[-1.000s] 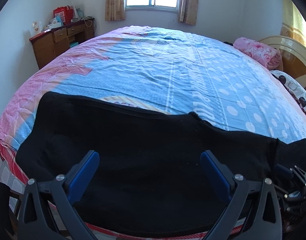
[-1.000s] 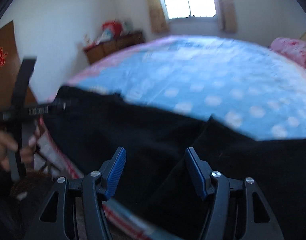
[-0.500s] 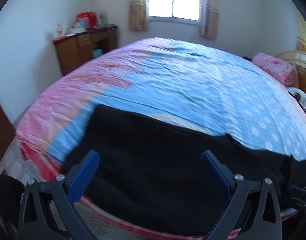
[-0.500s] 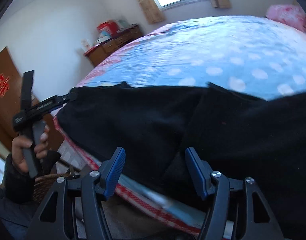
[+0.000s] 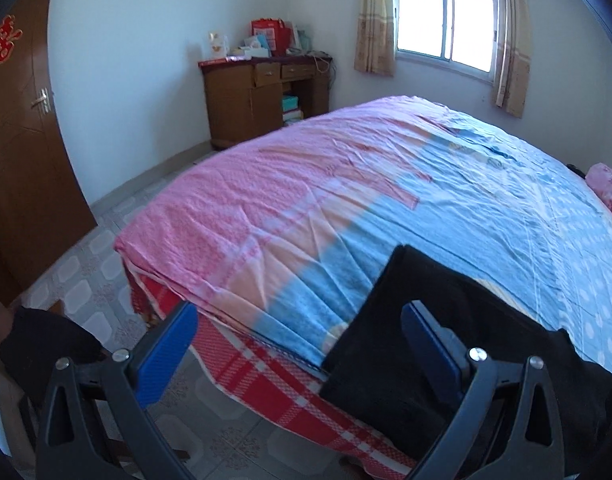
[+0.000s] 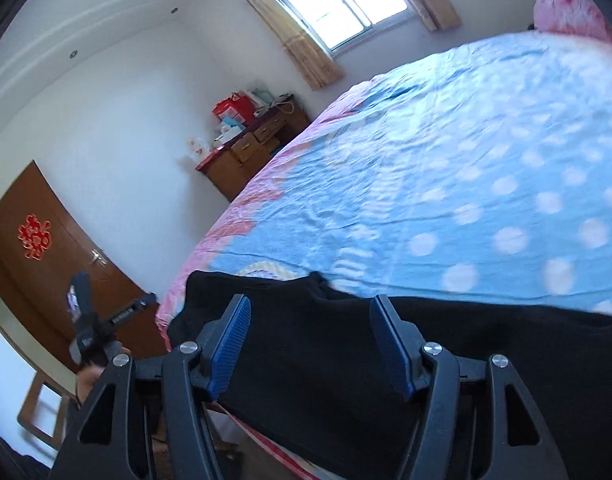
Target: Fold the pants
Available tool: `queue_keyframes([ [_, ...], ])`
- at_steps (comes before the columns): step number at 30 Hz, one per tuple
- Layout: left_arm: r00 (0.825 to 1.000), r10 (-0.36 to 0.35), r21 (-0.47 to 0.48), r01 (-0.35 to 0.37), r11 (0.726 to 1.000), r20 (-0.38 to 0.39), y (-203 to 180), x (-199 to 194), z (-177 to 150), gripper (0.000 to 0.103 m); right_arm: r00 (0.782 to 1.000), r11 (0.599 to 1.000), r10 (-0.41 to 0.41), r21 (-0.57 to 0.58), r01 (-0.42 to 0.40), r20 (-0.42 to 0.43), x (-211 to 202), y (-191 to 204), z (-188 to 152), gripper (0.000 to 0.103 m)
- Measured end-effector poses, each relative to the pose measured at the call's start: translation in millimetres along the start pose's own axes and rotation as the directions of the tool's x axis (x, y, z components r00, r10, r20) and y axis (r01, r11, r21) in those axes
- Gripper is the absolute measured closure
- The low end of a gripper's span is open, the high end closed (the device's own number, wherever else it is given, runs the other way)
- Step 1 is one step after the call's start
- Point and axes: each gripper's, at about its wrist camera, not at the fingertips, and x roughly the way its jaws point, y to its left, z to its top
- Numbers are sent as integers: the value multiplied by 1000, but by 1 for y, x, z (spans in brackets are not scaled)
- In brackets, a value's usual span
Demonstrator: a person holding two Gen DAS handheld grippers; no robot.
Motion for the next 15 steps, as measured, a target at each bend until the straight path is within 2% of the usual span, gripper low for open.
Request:
queue_keyframes([
  [5, 996, -77, -1, 77, 997, -45, -9, 16, -12, 0, 996, 1000, 25, -17, -27, -87, 26, 8, -20, 39],
  [10, 987, -157, -70, 155, 986, -38, -9, 21, -20, 0, 995, 1000, 18, -6, -19, -100, 27, 0, -32, 39],
  [14, 987, -148, -76, 143, 987, -57, -12, 31, -27, 0, 995, 999, 31, -18, -33, -97, 24, 2, -34, 39],
  [15, 984, -164, -96, 157, 983, -72, -11, 36, -29, 0, 995, 999, 29, -27, -31, -100, 20, 5, -35, 39],
])
